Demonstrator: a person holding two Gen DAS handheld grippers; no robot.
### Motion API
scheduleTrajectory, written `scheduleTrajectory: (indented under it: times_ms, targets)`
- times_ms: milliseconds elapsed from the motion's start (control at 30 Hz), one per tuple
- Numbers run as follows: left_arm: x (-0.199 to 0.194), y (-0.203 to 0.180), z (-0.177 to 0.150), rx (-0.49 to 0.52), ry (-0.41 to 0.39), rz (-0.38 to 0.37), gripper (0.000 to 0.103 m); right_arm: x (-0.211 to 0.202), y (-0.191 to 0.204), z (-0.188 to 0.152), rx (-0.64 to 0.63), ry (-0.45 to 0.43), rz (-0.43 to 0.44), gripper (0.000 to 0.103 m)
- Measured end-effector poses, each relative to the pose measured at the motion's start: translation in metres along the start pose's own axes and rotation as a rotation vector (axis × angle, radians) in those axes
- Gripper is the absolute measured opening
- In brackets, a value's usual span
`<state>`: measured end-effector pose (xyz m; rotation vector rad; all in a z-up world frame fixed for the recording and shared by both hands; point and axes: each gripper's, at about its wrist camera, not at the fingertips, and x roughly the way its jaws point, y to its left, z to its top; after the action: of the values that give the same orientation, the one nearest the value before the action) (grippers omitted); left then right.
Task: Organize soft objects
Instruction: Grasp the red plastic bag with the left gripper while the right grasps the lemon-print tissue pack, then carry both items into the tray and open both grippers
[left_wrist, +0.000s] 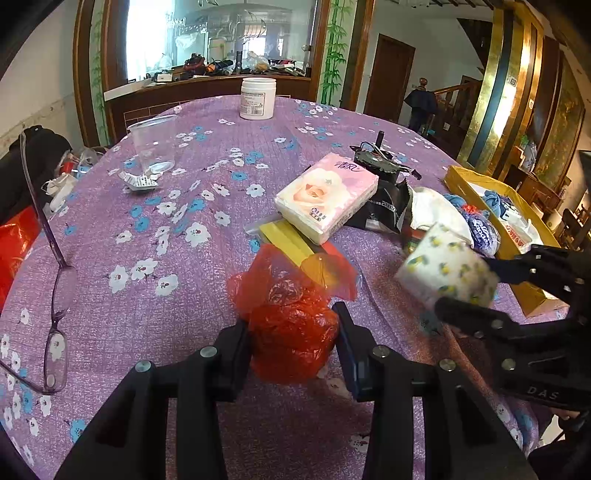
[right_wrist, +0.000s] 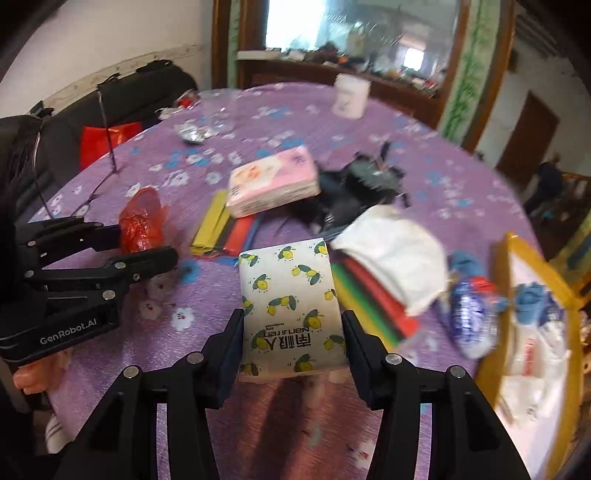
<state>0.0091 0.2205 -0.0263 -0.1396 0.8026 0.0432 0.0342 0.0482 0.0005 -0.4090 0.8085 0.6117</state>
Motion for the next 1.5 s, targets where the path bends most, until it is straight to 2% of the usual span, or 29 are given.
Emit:
scheduleTrajectory:
  times_ms: [267,933,1267,1500]
  targets:
    - [-0.005,-0.02,0.005,0.032,-0.007,-0.011,0.04,-0.023,-0.01,-0.005,0.018,-0.058,-0.062,0.056]
    - [-0.013,-0.09,0.024,0.172,-0.021,-0.025,0.04,-0.058,-0.061,-0.028,0.14,-0.147,-0.094,0.056]
    - [-0.008,-0.141,0.032,0.253,-0.013,-0.055,0.04,-0.071,-0.106,-0.047,0.246,-0.174,-0.116,0.056]
    - [-0.004,-0.186,0.046,0.304,-0.013,-0.121,0.04,-0.087,-0.162,-0.07,0.403,-0.198,-0.152,0.056]
